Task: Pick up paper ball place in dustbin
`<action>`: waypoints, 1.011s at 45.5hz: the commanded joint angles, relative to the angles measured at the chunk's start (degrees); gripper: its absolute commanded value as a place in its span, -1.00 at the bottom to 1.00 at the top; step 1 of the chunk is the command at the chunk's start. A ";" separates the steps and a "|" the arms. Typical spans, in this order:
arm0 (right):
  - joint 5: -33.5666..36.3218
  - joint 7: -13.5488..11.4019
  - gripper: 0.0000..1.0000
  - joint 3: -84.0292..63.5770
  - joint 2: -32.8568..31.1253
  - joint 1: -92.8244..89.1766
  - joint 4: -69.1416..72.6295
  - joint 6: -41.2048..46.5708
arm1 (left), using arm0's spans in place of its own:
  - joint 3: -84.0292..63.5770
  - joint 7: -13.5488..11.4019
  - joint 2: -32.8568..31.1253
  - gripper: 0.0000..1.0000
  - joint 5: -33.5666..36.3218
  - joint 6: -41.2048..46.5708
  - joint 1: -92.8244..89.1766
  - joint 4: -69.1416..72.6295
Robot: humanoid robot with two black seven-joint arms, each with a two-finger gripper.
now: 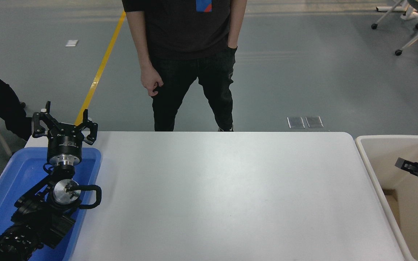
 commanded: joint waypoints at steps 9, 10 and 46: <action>0.34 -0.30 1.00 -9.35 -0.49 22.31 19.51 13.31 | 0.00 0.07 -0.08 0.98 0.08 -0.07 0.00 0.00; 0.43 -0.30 1.00 -9.35 -0.31 22.84 19.95 14.98 | 0.00 0.07 0.01 0.98 0.08 -0.07 0.00 0.00; 13.61 -0.30 1.00 -15.50 8.03 50.97 44.30 38.72 | 0.00 0.07 0.10 0.98 0.17 -0.07 0.08 0.00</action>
